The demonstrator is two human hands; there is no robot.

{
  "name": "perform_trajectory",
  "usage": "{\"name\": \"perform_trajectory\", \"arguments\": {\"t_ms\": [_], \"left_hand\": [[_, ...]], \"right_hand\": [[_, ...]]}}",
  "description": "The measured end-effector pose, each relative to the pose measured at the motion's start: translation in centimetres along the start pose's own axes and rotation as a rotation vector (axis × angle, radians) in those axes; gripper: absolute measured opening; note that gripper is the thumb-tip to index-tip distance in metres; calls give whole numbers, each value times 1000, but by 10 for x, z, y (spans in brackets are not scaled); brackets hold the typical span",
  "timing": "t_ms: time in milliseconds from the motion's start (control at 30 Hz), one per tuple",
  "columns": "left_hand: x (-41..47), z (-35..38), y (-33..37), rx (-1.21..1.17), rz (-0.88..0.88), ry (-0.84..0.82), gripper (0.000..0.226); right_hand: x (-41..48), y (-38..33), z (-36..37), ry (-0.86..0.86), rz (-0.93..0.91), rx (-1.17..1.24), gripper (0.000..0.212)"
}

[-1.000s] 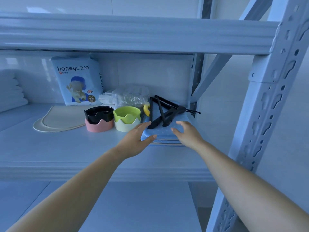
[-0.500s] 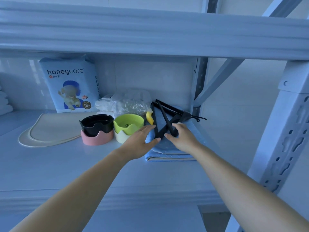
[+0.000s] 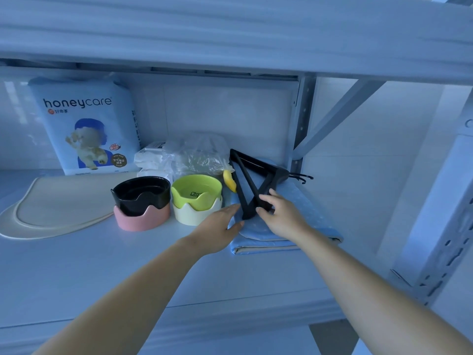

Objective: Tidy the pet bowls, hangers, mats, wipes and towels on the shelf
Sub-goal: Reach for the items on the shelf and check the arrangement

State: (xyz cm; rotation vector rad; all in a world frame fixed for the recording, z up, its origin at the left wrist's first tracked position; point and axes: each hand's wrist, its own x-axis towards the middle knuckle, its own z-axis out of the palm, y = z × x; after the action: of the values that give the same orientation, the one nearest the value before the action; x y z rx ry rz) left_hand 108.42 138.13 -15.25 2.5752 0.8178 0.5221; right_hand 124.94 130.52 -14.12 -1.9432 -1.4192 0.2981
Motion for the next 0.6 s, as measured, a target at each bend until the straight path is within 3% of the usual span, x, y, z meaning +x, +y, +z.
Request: {"name": "perform_trajectory", "arguments": {"t_ms": [600], "left_hand": [[-5,-4,-9,-47,-42,14,60]], "right_hand": [[4,-14,14,-13,-127,-5,53]]}}
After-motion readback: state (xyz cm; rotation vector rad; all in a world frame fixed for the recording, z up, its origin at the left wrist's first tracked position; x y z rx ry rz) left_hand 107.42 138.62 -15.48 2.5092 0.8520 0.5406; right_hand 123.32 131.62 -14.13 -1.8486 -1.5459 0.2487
